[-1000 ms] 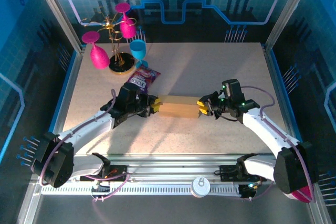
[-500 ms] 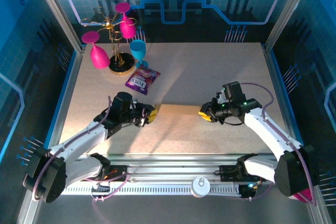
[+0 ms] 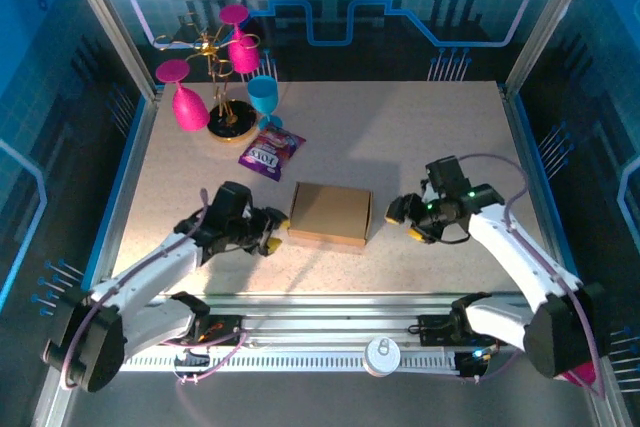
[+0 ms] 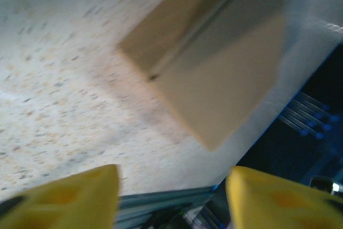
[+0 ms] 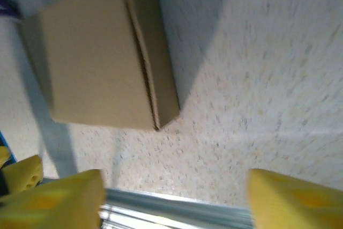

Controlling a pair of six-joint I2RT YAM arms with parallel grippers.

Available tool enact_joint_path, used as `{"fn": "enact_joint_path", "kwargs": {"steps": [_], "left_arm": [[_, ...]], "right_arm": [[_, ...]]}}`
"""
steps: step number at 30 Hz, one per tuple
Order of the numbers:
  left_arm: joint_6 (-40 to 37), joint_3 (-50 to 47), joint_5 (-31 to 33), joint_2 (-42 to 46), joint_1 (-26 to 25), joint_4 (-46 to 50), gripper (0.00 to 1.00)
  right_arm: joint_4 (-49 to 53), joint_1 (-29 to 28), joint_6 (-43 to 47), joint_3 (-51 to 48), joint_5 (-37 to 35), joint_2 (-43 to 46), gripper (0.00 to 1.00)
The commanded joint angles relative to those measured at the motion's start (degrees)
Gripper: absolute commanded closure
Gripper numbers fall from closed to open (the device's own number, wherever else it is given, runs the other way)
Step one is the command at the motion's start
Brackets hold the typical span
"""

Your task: Fold the paper box

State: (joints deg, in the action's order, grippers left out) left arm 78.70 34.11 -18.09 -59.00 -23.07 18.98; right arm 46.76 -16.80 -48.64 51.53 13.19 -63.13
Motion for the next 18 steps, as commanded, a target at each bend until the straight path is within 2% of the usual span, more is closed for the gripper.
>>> {"fn": "enact_joint_path", "kwargs": {"steps": [1, 2, 5, 6, 7, 8, 9, 10, 11, 12, 13, 14, 16, 18], "left_arm": [[-10.6, 8.7, 7.7, 4.6, 4.1, 11.7, 0.01], [-12.6, 10.4, 10.7, 5.8, 5.0, 13.9, 0.01], [-19.8, 14.5, 25.5, 11.3, 6.0, 18.1, 0.01], [-22.3, 15.1, 30.6, 13.1, 6.0, 18.9, 0.01], [-21.6, 16.0, 38.3, 13.6, 6.0, 22.5, 0.01], [-19.1, 17.1, 45.4, 13.3, 6.0, 27.6, 0.01], [-17.0, 18.1, 52.7, 12.5, 6.0, 32.9, 0.01], [-17.5, 18.3, 58.1, 11.7, 6.0, 36.0, 0.01], [-20.7, 17.7, 60.9, 11.2, 6.0, 35.6, 0.01], [-28.6, 15.5, 63.0, 11.3, 6.0, 31.2, 0.01], [-41.6, 11.2, 62.3, 12.0, 6.0, 22.6, 0.01], [-48.9, 7.8, 62.6, 12.5, 6.0, 17.7, 0.01], [-56.3, 1.4, 64.5, 12.9, 7.0, 10.1, 0.01], [-64.7, -3.5, 59.1, 11.8, 9.5, 2.3, 0.01]], "right_arm": [[5.7, 0.5, 5.8, 9.1, -16.1, 5.9, 0.0], [5.7, 0.6, 6.2, 10.2, -19.3, 7.2, 0.0], [4.9, 0.8, 4.8, 10.6, -31.5, 10.9, 0.0], [4.4, 0.6, 3.5, 9.3, -36.7, 12.1, 0.0], [2.5, 0.7, 1.9, 6.9, -42.3, 13.9, 0.0], [-3.0, 0.7, 6.4, 2.8, -45.4, 16.3, 0.0], [-11.5, 0.6, 16.4, -3.4, -46.7, 19.6, 0.0], [-17.1, 0.3, 21.1, -8.4, -50.3, 22.9, 0.0], [-21.6, 0.1, 22.6, -12.6, -54.5, 25.4, 0.0], [-29.0, 0.1, 29.5, -18.1, -56.2, 27.9, 0.0], [-37.5, 0.1, 37.4, -23.3, -56.3, 29.3, 0.0], [-43.3, 0.1, 42.1, -26.9, -56.2, 29.5, 0.0], [-51.8, 0.9, 48.0, -31.6, -53.8, 26.2, 0.0], [-53.9, 2.9, 47.6, -32.8, -48.3, 20.4, 0.0]]}}
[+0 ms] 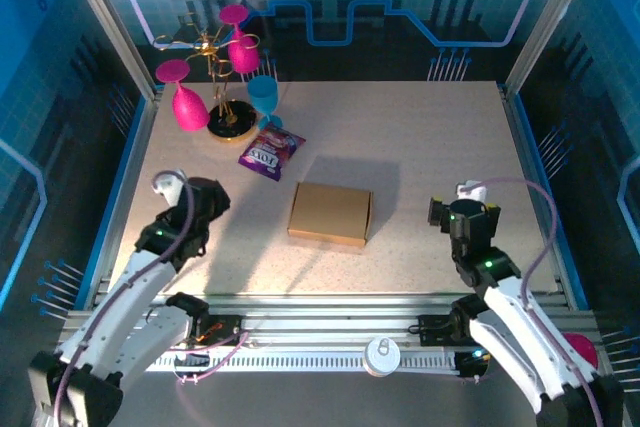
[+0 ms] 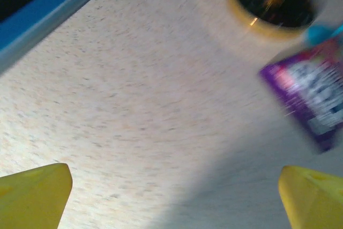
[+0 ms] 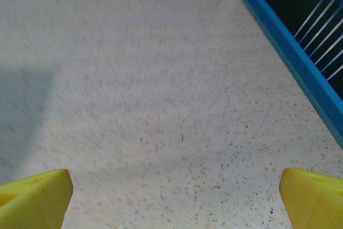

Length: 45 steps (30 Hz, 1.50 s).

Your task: Fold the paper box

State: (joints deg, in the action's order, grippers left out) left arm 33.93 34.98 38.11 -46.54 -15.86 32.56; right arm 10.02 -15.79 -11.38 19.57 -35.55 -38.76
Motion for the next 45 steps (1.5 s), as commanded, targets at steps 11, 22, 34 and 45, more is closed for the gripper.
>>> {"fn": "enact_joint_path", "kwargs": {"steps": [11, 22, 34, 45], "left_arm": [[-26.1, -13.6, -21.9, -22.2, 18.0, -56.9, 0.01], [-25.0, -14.2, -34.1, -34.7, 22.5, -79.2, 0.01], [-31.5, -13.5, -33.2, -41.7, 17.1, -85.1, 0.01], [-31.8, -14.1, -33.3, -42.1, 17.0, -87.0, 0.01]], "right_arm": [[-57.5, 10.2, 10.9, 1.7, 22.4, -41.8, 0.0], [-77.0, 11.1, 10.2, -5.4, 23.3, -49.5, 0.0], [-87.6, 8.5, 12.6, -8.7, 19.9, -51.9, 0.0], [-62.7, 11.4, 12.7, 2.4, 30.5, -49.4, 0.0]]}}
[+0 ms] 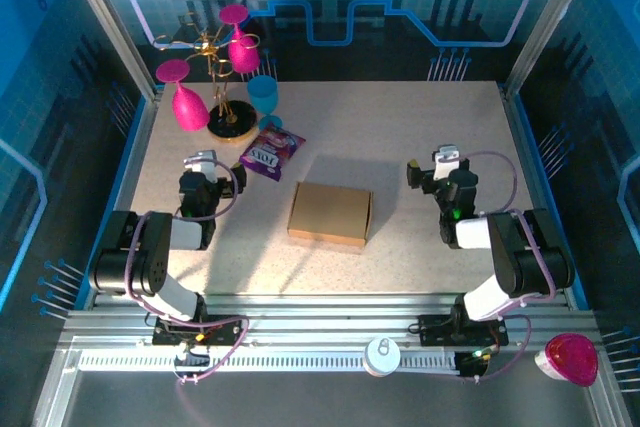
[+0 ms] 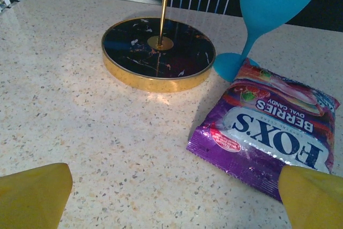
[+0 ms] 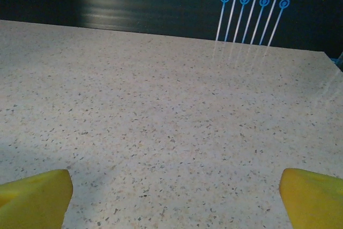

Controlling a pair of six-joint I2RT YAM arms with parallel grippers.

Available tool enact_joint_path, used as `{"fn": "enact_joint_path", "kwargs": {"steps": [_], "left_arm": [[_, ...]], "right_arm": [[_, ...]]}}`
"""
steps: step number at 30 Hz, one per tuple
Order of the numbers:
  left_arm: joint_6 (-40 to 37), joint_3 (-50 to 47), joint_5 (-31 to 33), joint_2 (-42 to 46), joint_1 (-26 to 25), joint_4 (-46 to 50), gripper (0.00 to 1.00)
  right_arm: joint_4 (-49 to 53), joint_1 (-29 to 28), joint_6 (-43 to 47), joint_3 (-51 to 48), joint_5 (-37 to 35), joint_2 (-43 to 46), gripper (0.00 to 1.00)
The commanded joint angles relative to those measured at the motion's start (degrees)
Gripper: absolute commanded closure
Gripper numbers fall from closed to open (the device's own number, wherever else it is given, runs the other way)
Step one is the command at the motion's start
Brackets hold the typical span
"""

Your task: Fold the paper box

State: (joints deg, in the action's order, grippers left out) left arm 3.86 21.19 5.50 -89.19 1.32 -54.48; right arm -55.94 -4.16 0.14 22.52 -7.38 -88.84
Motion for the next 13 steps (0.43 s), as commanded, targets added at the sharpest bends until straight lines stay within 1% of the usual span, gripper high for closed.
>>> {"fn": "enact_joint_path", "kwargs": {"steps": [1, 3, 6, 11, 13], "left_arm": [[-1.7, -0.4, -0.7, 0.5, -0.2, -0.3, 0.01], [-1.7, -0.4, -0.6, 0.5, -0.3, -0.1, 0.01], [-1.8, -0.4, -0.5, 0.5, -0.3, -0.1, 0.01], [-1.7, -0.3, -0.5, 0.5, -0.3, 0.0, 0.01], [-1.8, -0.3, -0.4, 0.5, -0.4, 0.2, 0.01]], "right_arm": [[2.0, -0.9, 1.5, -1.1, 1.6, 0.6, 0.0], [1.1, -1.2, 1.6, -1.7, 0.4, 0.6, 0.0], [3.4, -1.1, 1.0, -0.4, -0.3, 0.5, 0.0], [4.1, -0.4, 0.7, -0.1, 0.9, 0.5, 0.0], [1.3, -1.3, 1.0, -1.2, -1.6, 0.5, 0.0]]}}
